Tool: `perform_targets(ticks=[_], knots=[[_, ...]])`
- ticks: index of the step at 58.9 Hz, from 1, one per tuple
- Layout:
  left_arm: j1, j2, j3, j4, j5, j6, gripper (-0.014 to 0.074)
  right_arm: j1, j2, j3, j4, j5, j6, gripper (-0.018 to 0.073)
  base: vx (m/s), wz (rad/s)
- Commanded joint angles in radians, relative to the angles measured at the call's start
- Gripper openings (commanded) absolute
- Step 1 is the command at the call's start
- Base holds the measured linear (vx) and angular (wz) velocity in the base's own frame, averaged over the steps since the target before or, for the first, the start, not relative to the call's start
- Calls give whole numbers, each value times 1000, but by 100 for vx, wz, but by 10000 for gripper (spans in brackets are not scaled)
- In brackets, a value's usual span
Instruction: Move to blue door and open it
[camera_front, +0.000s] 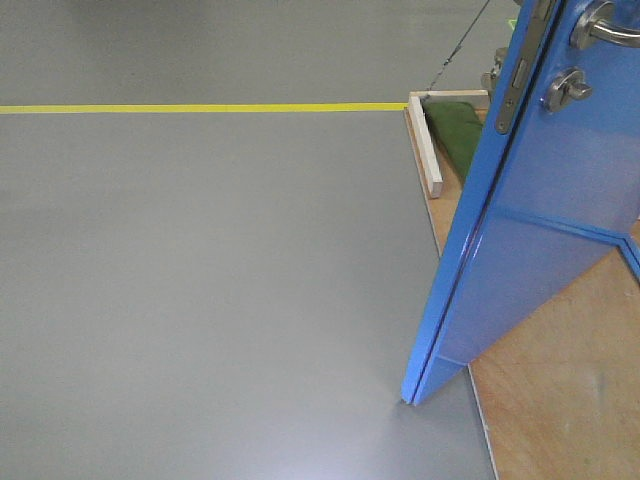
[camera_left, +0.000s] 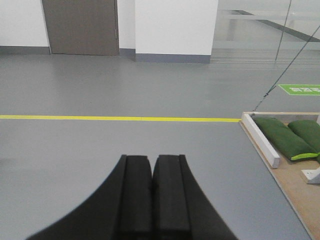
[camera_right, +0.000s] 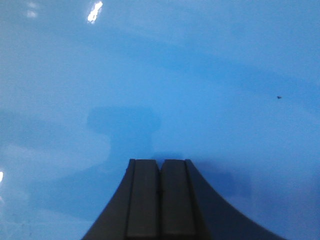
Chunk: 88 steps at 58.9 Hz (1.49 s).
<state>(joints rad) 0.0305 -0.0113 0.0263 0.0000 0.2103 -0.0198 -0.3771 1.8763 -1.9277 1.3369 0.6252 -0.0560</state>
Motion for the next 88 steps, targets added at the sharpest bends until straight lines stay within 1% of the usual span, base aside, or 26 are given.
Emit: perform_targets(ticks=[1,52,88], knots=[[0,-14,-20,-6,-78,-7,73,15,-51,-32,51,-11,-13,-1,7,11],[0,-14,-20,-6,-78,-7,73,15,-51,-32,51,-10,-13,-1,9,12],[0,-14,-20,-6,-78,-7,73,15,-51,-32,51,-10,-13,-1,14,5]])
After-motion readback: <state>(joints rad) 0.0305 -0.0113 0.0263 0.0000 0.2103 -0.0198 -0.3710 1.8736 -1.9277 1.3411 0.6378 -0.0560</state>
